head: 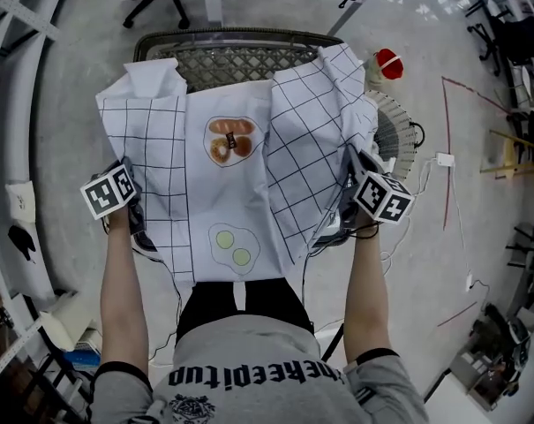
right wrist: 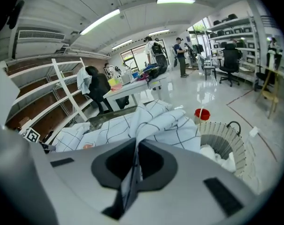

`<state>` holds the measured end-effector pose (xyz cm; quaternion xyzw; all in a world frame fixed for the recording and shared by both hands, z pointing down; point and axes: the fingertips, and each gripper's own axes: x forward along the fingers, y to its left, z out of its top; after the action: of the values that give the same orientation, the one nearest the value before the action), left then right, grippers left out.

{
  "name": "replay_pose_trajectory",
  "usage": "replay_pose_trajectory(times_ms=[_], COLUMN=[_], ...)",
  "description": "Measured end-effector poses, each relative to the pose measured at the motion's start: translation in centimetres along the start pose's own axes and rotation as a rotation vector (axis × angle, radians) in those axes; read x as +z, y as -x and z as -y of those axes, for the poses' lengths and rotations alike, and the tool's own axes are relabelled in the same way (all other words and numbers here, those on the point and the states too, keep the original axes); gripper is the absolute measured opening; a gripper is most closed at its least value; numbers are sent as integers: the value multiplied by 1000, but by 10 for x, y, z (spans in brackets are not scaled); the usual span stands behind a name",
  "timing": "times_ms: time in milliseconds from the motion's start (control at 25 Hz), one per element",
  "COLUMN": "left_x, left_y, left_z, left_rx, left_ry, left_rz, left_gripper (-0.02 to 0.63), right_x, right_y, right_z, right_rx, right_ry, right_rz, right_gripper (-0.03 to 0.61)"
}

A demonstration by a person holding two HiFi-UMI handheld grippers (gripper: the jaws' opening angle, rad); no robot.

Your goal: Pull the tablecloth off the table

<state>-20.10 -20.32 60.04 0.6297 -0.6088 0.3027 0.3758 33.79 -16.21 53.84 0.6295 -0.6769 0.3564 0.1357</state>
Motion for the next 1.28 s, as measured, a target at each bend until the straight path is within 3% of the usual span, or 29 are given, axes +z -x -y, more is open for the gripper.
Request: replay_pose_trajectory(times_ms=[120,280,440,640,800,1040,1280], left_x=[29,32,35,55,61,55,38], left_y=[5,12,23,41,58,72,74], left_z=[-11,-34,-30,34,92,173,248], left_rx=[21,50,26,-105,-239,-410,-534], left_ry=[29,87,61,-45,-74,-138,-237], left_rz=[54,80,106,164,191,188,148], left_gripper=[17,17,18,18,18,18,17], right_x=[23,25,27,49,64,71,70], right_y=[7,24,34,37,44,52,53], right_z=[17,45,38,-10,-57,-124,-151], right_rx=[-48,-121,-102,-3,100,235,295], right_ry=[-7,-57,-47,36,92,157,171], right_rz=[48,83,112,168,209,234,231], right_gripper=[12,12,12,12,12,12,12])
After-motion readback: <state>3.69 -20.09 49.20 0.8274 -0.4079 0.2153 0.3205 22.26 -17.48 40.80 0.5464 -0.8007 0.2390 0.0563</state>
